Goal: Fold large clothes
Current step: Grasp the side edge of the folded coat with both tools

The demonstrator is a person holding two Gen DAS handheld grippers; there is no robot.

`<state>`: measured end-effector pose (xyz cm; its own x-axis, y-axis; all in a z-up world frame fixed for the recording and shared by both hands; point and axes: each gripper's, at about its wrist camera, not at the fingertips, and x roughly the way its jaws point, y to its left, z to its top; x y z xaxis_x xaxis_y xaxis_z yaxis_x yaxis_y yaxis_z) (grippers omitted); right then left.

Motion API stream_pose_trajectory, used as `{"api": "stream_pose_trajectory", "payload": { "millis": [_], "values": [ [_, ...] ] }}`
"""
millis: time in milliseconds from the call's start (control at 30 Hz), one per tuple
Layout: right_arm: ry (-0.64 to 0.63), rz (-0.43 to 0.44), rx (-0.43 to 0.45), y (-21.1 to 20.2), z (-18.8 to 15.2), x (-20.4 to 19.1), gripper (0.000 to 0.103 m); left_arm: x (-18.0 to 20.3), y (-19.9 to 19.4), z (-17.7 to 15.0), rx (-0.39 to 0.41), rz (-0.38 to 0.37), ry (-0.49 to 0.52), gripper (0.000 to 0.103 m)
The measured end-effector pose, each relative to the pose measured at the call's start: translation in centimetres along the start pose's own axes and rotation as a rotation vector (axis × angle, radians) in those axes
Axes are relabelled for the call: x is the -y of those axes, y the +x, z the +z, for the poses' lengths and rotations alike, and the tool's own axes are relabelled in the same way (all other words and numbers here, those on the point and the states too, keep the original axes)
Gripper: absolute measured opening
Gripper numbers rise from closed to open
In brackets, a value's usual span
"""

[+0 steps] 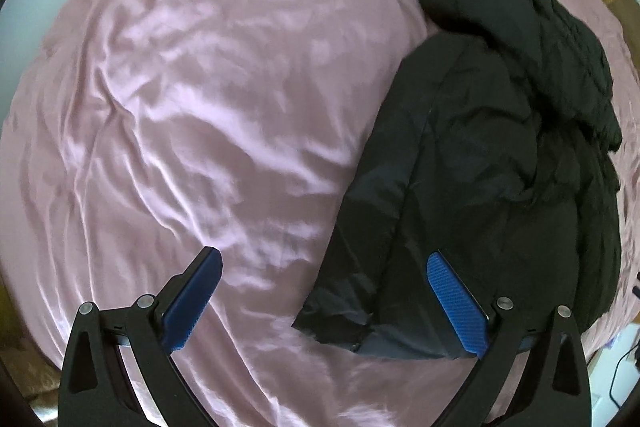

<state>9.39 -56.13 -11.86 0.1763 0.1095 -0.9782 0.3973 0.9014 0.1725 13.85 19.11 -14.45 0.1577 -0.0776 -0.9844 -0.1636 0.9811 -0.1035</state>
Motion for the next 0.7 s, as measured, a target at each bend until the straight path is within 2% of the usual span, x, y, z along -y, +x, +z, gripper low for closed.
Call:
{"api": "stream_pose_trajectory", "payload": {
  "millis": [100,333,700],
  "values": [
    [0.002,0.002,-0.018,0.5,-0.6,0.1,0.09,0.1,0.8,0.0,-0.019,-0.025,0.009,0.101],
    [-0.007,0.036,-0.025,0.7,-0.7,0.4,0.095,1.1,3.6,0.7,-0.08,-0.157,0.03,0.101],
    [-0.051,0.111,-0.077,3.0,-0.2,-0.7,0.099,1.5,6.4,2.2,-0.128,-0.2,0.04,0.101]
  ]
}}
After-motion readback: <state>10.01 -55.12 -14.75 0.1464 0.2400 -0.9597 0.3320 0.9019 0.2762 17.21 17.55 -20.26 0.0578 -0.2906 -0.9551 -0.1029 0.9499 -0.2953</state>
